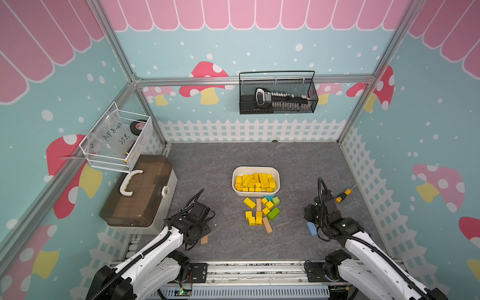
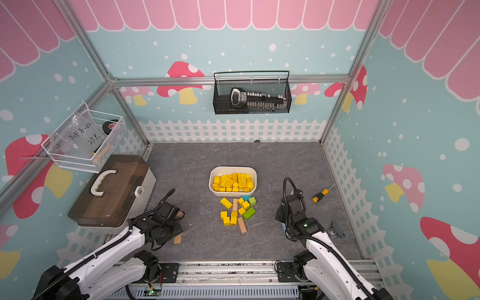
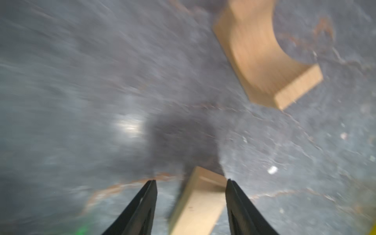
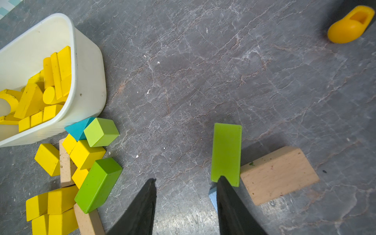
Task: Pick out the yellow building blocks
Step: Pick up the building block from the center of the board.
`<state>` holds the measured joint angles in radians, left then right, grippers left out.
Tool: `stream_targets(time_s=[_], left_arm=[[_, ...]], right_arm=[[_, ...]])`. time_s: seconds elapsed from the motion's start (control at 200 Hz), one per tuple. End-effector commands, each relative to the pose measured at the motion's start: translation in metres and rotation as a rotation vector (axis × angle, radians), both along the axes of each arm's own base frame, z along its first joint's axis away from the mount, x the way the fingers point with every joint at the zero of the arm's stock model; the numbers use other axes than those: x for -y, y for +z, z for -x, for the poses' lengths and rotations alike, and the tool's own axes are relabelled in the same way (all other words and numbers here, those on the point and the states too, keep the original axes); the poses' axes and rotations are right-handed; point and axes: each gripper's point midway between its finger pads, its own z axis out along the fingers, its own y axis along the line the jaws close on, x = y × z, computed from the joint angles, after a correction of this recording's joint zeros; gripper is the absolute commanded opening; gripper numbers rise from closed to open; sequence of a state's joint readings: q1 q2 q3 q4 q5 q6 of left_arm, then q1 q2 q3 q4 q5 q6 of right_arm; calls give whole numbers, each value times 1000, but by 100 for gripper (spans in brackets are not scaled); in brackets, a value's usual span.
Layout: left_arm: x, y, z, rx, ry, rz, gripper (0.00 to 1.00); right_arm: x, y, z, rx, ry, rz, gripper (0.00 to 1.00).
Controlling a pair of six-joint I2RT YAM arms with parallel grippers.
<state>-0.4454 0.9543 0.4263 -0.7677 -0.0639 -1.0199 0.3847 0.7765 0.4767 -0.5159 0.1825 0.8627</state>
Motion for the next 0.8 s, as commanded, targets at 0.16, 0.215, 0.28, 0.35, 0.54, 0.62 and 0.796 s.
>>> stream_targets(time_s=[0.16, 0.215, 0.28, 0.35, 0.54, 0.62, 0.796], left_arm=[[81, 25, -45, 153, -186, 305, 61], [59, 29, -49, 153, -128, 206, 62], [38, 33, -52, 147, -51, 148, 62], [13, 37, -51, 128, 25, 64, 61], [-38, 41, -46, 79, 204, -94, 62], [-50, 35, -50, 70, 269, -93, 62], [-59, 26, -79, 136, 323, -66, 62]], right_arm=[[2, -4, 2, -8, -15, -9, 48], [2, -3, 2, -5, -14, -11, 48], [2, -4, 2, -6, -12, -9, 49], [2, -3, 2, -4, -13, -11, 48], [2, -3, 2, 0, -12, -13, 49], [1, -2, 2, 3, -9, -15, 49], [1, -3, 2, 4, -4, -15, 49]])
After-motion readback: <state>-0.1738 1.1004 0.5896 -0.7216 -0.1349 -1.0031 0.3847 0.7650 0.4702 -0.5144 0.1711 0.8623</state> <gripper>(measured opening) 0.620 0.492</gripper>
